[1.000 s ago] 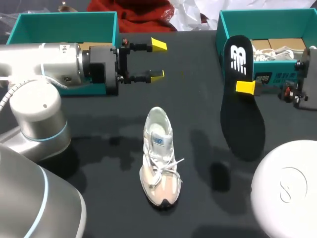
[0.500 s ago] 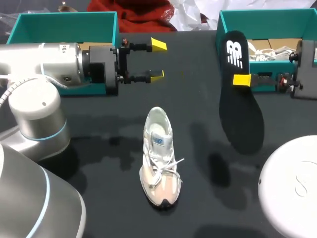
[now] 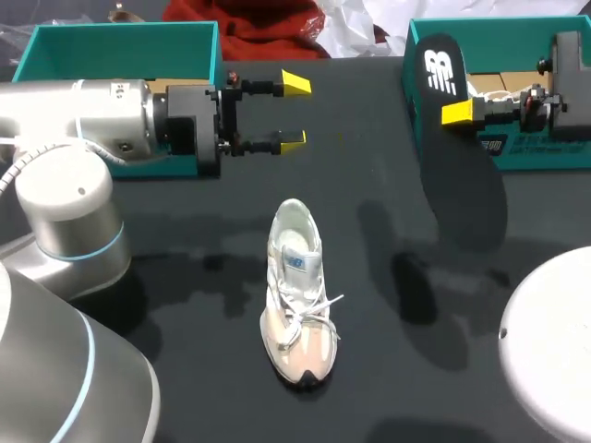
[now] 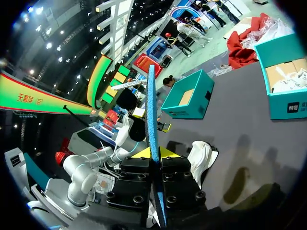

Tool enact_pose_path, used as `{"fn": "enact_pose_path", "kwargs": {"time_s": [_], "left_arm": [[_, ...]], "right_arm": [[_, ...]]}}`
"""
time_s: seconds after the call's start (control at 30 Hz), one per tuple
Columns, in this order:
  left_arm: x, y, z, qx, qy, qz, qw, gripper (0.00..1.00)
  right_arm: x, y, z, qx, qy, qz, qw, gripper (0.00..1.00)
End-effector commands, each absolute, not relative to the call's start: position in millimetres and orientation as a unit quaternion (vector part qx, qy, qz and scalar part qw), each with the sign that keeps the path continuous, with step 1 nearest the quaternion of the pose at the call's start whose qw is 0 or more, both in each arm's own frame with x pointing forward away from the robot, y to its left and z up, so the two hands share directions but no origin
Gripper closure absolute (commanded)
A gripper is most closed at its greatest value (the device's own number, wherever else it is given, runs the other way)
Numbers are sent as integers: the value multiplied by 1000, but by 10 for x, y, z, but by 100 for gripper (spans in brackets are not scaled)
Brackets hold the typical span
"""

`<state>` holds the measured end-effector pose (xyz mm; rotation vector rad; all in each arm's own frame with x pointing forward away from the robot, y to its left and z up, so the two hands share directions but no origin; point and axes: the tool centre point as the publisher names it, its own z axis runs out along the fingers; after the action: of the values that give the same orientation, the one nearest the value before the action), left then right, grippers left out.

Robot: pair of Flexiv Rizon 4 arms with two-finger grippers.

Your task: Take the shoe out of the shoebox, open the shoe tongue, remove and reinsert the insole, then place the shoe into the shoebox

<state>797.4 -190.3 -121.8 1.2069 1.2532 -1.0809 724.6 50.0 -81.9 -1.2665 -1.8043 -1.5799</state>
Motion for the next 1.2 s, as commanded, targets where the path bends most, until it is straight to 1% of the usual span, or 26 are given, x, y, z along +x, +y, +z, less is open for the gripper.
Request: {"fn": "enact_pose_path", "kwargs": {"time_s": [0.03, 0.1, 0.13, 0.17, 0.23, 0.3, 0.67, 0.87, 1.03, 1.2], "left_arm": [[7977, -1922, -1224, 503, 523, -450, 521, 0], [7977, -1922, -1224, 503, 523, -450, 521, 0], [7977, -1922, -1224, 503, 523, -450, 521, 0], [7977, -1922, -1224, 503, 523, -450, 521, 0], [7977, -1922, -1224, 503, 523, -450, 521, 0], [7977, -1922, -1224, 503, 523, -450, 521, 0], [7991, -1948, -1201, 508, 517, -452, 521, 0], [7992, -1954, -1161, 507, 508, -457, 524, 0], [8007, -1987, -1112, 511, 495, -468, 524, 0], [8013, -1981, -1094, 519, 494, -455, 528, 0]], "right_arm": [[7248, 499, -832, -456, -651, -568, 214, 100], [7370, 468, -777, -469, -648, -559, 219, 100], [7440, 460, -754, -478, -646, -546, 238, 100], [7507, 469, -737, -496, -650, -525, 237, 100], [7603, 525, -751, -508, -645, -495, 284, 100], [7608, 570, -773, -533, -648, -467, 280, 100], [7608, 570, -773, -533, -648, -467, 280, 100], [8005, 896, -906, -498, -647, -466, 341, 100], [8158, 1120, -1059, -489, -625, -452, 406, 100], [8158, 1120, -1059, -489, -625, -452, 406, 100]]}}
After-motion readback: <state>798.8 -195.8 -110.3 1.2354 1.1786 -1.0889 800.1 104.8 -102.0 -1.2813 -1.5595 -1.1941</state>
